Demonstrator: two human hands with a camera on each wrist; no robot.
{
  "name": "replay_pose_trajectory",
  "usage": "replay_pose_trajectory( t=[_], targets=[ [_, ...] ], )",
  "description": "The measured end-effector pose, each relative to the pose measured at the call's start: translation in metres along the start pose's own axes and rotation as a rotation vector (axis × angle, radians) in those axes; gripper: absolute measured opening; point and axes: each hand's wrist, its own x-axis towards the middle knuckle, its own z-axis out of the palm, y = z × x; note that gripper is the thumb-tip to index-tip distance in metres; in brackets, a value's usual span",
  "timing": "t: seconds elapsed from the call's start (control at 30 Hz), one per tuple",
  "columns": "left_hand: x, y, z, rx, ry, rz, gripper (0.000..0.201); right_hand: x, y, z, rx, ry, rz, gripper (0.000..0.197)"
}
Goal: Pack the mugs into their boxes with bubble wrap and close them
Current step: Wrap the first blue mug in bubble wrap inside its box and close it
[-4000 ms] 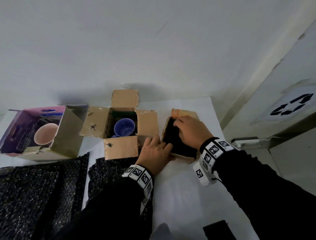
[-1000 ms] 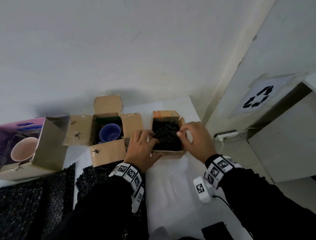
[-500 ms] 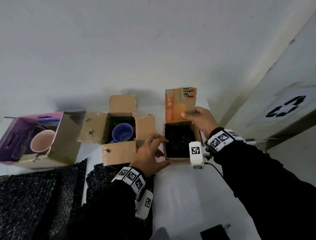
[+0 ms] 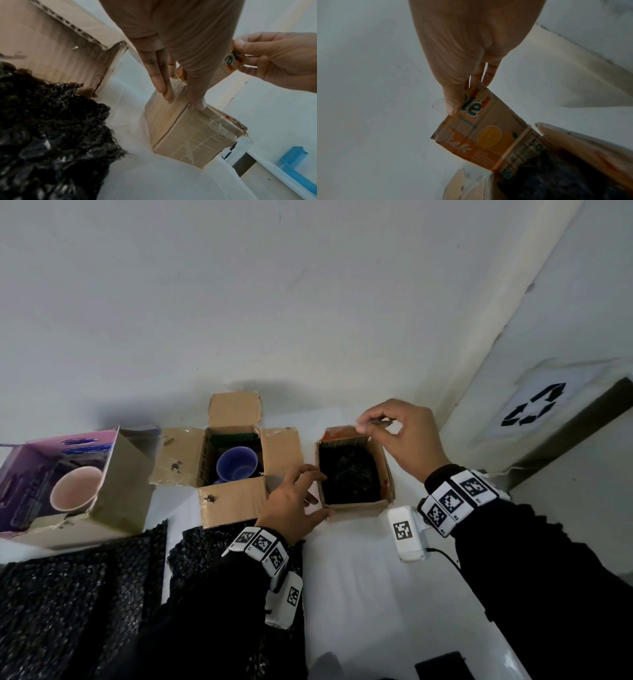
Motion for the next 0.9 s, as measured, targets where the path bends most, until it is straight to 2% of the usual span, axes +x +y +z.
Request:
replay_pose_trajectory(
  t=[0.33, 0.43, 0.57, 0.67, 0.77, 0.9],
  targets=[
    [-0.001, 0.006, 0.005, 0.01, 0.026, -0.07, 0.047, -0.086, 0.022, 0.01, -0.438, -0.17, -0.267, 0.003],
    [0.001, 0.01, 0.005, -0.032, 0.037, -0.109, 0.046, -0.102, 0.032, 0.019, -0.502, -0.214, -0.301, 0.008],
    [0.002, 0.017, 0.002, -0.09, 0.049, -0.191, 0.054, -0.116, 0.041, 0.029, -0.556, -0.204, -0.3, 0.013],
    [-0.001, 0.017, 0.003, -0.08, 0.034, -0.128, 0.052, -0.119, 0.048, 0.035, -0.623, -0.184, -0.33, 0.007],
    [-0.007, 0.015, 0.01, 0.019, 0.037, -0.026, 0.052, -0.119, 0.05, 0.04, -0.693, -0.137, -0.384, 0.013],
    [-0.005, 0.016, 0.022, 0.275, 0.168, 0.045, 0.044, -0.121, 0.053, 0.046, -0.748, -0.106, -0.41, 0.017]
  ],
)
